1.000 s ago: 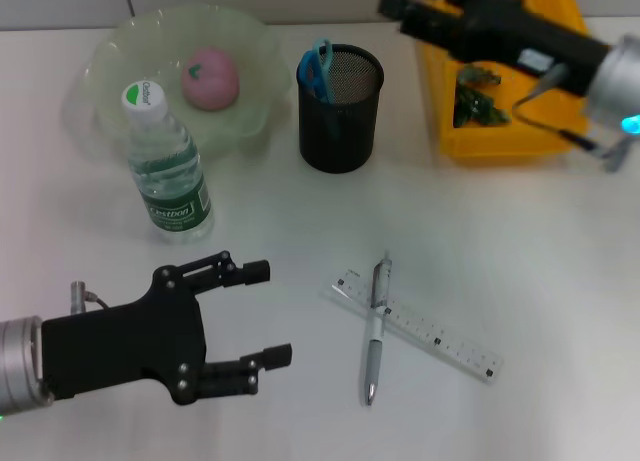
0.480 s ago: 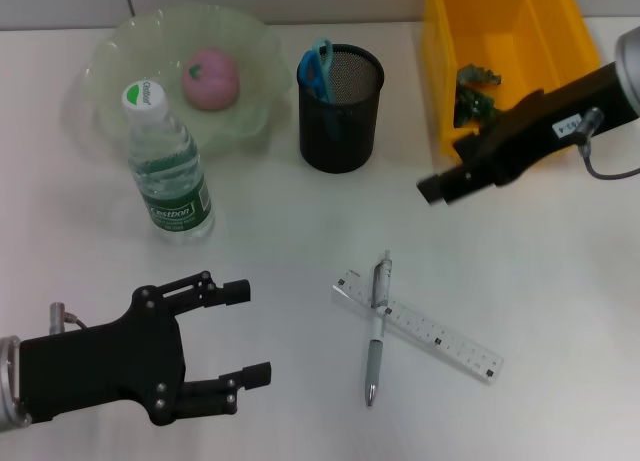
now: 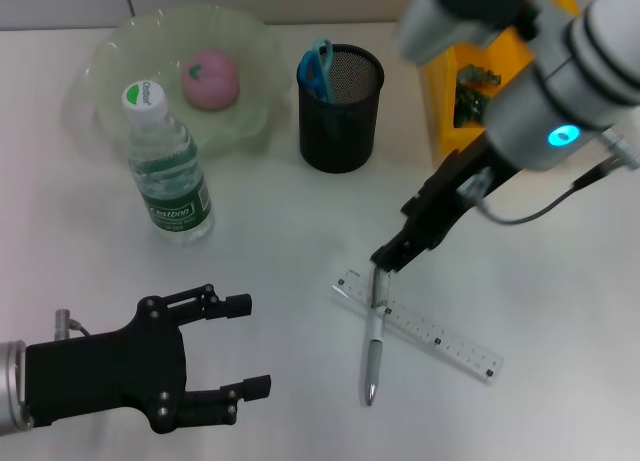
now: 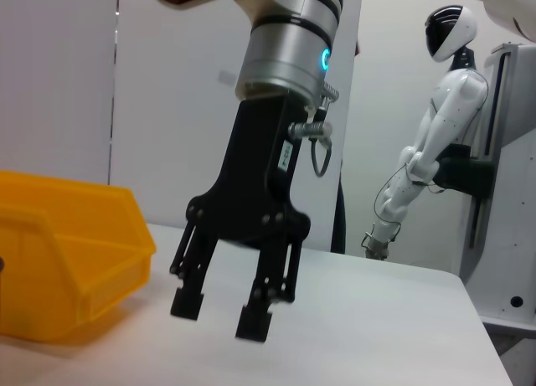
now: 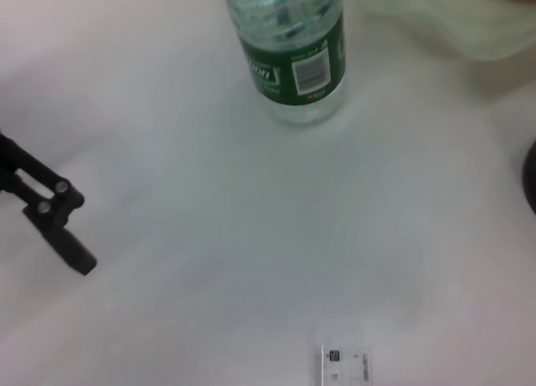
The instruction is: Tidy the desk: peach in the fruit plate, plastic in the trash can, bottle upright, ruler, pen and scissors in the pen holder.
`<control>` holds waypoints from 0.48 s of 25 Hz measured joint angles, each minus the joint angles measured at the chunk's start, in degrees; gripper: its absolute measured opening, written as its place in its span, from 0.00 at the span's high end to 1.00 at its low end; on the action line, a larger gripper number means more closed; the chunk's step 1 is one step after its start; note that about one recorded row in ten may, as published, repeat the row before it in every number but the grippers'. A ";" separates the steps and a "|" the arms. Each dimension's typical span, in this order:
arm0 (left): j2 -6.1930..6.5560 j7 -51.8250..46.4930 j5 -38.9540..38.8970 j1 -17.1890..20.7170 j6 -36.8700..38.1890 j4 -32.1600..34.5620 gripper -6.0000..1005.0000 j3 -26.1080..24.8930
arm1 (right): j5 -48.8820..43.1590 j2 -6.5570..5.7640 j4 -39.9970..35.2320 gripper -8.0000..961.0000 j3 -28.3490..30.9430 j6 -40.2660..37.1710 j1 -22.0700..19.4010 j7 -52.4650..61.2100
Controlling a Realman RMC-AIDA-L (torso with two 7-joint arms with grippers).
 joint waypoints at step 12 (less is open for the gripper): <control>-0.43 0.43 0.28 -0.69 -0.93 -0.33 0.20 0.55 | 0.76 0.30 9.58 0.22 -9.37 10.06 3.73 5.87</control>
